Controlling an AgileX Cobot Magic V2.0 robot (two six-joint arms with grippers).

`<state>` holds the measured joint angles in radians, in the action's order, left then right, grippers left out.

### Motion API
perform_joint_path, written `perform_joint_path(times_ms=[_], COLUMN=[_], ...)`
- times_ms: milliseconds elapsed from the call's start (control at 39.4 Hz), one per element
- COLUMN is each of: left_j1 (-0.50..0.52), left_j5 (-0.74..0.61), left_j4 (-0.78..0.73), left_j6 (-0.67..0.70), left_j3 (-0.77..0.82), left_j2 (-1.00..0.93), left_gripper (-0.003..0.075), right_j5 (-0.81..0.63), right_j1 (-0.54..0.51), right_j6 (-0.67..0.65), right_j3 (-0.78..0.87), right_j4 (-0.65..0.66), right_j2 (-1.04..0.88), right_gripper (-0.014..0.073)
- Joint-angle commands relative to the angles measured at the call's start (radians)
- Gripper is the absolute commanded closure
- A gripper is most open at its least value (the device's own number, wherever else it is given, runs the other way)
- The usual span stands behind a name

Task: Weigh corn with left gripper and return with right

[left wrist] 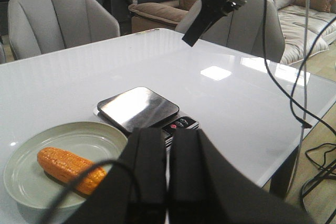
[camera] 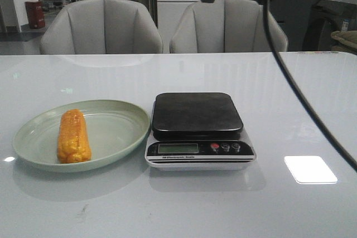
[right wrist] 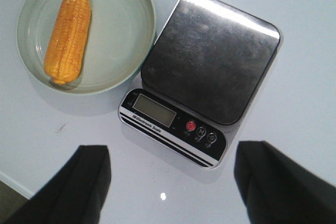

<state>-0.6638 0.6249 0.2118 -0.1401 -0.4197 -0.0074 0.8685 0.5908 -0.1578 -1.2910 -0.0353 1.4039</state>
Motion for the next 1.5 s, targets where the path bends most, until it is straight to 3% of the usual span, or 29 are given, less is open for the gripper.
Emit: perform_joint_path(times_ms=[0, 406, 889, 1041, 1193, 1295, 1422, 1473], left_j1=[-0.006, -0.006, -0.006, -0.006, -0.006, -0.006, -0.006, -0.006], left_j5=[-0.077, -0.077, -0.077, -0.077, -0.077, -0.077, -0.077, -0.077], left_j4=[0.016, 0.016, 0.016, 0.016, 0.016, 0.016, 0.016, 0.016], left_j6=[0.001, 0.001, 0.001, 0.001, 0.001, 0.001, 0.001, 0.001], left_j3=[-0.023, -0.023, -0.023, -0.023, -0.023, -0.023, -0.023, -0.023], left_j2=[-0.02, -0.02, -0.02, -0.02, -0.02, -0.02, -0.02, -0.02], left_gripper=[0.0607, 0.0607, 0.0607, 0.0607, 0.0607, 0.0607, 0.0607, 0.0607], right_j5=[-0.131, -0.376, -0.685, -0.812, -0.826, -0.821, -0.819, -0.822], right_j1=[-0.005, -0.005, -0.005, -0.005, -0.005, -0.005, -0.005, -0.005], right_j6=[0.022, 0.054, 0.054, 0.054, 0.054, 0.054, 0.054, 0.054], right_j3=[0.057, 0.441, 0.914, 0.998, 1.024, 1.024, 1.024, 1.024], right_j4=[0.0, 0.057, 0.094, 0.095, 0.095, 0.095, 0.095, 0.095], right_j2=[-0.128, -0.48, -1.046, -1.122, -1.125, -1.125, -1.125, -1.125], right_gripper=[0.0005, 0.0005, 0.0005, 0.0005, 0.0014, 0.0134, 0.0468, 0.0445])
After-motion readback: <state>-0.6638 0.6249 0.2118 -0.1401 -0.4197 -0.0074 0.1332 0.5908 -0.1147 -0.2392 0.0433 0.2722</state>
